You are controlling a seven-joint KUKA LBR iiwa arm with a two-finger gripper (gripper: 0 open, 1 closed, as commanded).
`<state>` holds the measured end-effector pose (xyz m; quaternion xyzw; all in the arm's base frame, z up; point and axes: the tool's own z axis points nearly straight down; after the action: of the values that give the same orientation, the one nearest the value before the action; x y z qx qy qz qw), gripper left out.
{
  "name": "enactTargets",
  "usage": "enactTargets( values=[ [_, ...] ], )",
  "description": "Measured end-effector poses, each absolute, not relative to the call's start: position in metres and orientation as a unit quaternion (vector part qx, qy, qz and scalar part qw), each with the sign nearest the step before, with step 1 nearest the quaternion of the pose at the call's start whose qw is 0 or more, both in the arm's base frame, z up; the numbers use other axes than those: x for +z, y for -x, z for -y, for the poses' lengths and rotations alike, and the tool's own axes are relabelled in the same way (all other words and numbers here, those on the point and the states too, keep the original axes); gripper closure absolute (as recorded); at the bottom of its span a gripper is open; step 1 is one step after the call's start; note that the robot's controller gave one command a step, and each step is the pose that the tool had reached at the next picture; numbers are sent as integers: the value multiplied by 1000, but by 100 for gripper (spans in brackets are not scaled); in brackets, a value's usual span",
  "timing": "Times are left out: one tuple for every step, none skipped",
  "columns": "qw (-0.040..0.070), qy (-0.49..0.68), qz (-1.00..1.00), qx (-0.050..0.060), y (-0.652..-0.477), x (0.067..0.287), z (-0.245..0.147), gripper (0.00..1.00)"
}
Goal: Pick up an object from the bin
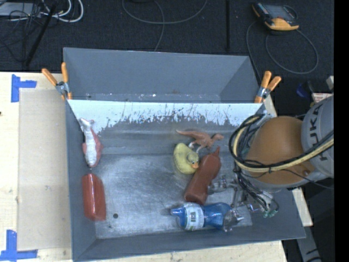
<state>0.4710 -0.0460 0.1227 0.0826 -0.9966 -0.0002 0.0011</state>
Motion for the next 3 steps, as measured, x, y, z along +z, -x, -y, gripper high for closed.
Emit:
enactTargets(
  values=[
    [-6,-200,980,1,-474,87,42,0],
    [-10,-141,990,-2,-477,77,37,100],
    [-10,-141,990,-2,-477,77,37,100]
  ],
)
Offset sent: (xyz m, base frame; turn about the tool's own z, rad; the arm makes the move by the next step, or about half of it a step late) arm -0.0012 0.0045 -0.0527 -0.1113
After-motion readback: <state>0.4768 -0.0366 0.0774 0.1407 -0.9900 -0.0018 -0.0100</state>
